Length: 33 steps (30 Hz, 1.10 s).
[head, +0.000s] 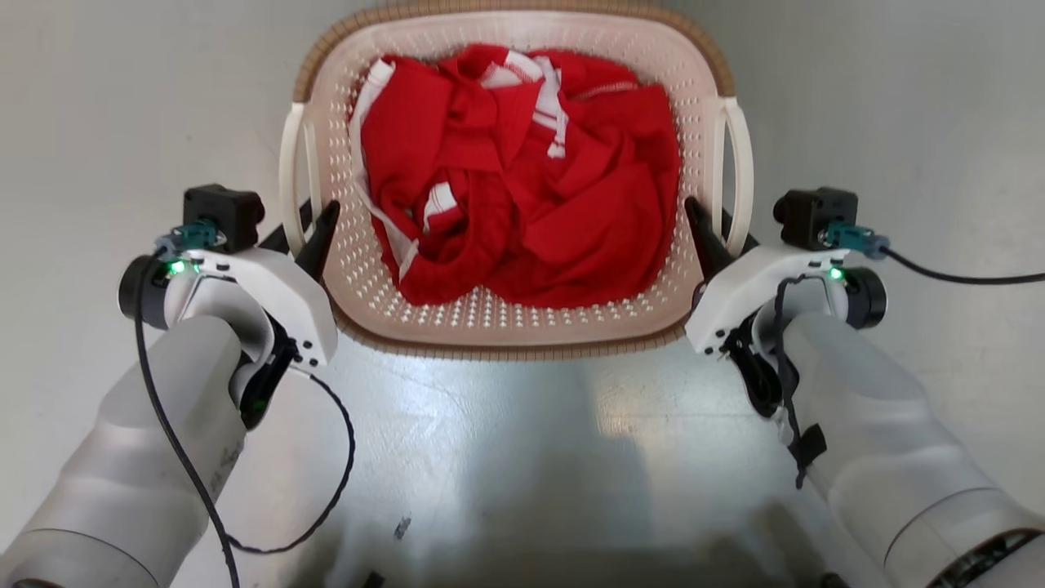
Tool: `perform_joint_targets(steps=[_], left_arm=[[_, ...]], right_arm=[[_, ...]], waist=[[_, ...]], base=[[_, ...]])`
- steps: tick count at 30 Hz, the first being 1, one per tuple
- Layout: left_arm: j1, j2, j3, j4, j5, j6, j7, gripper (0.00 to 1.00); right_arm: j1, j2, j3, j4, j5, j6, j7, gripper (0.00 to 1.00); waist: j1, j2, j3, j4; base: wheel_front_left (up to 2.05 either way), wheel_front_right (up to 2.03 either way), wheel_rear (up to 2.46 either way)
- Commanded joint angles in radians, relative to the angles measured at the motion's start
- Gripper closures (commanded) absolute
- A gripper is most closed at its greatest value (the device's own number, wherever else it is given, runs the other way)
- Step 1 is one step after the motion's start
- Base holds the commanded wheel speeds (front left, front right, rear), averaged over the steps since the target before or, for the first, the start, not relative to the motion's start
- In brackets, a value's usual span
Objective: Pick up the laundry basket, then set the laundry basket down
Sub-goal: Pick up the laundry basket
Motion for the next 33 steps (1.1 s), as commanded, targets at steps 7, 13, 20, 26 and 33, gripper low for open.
perform_joint_targets(steps=[7,13,20,26,33], left_arm=[[0.058,0.021,-0.042,0.055,-0.012,-0.007,0.024,1.0],[0.083,-0.01,-0.089,0.11,-0.008,-0.007,0.05,1.0],[0.119,-0.066,-0.118,0.163,-0.015,-0.007,0.075,1.0],[0.173,-0.13,-0.144,0.21,-0.027,-0.007,0.116,1.0],[0.221,-0.194,-0.178,0.259,-0.028,-0.007,0.176,1.0]], right_arm=[[0.109,0.012,0.101,0.045,0.069,0.012,-0.002,1.0],[0.141,0.012,0.177,0.087,0.147,0.012,0.021,1.0],[0.177,0.012,0.234,0.12,0.203,0.012,0.054,1.0],[0.234,0.012,0.276,0.137,0.253,0.012,0.084,1.0],[0.293,0.012,0.318,0.145,0.288,0.012,0.128,1.0]], waist=[[0.0,0.0,-0.118,-0.004],[0.0,0.0,-0.216,0.001],[0.0,0.0,-0.318,0.017],[0.0,0.0,-0.435,0.03],[0.0,0.0,-0.578,0.026]], base=[[0.0,0.0,0.0],[0.0,0.0,0.0],[0.0,0.0,0.0],[0.0,0.0,0.0],[0.0,0.0,0.0]])
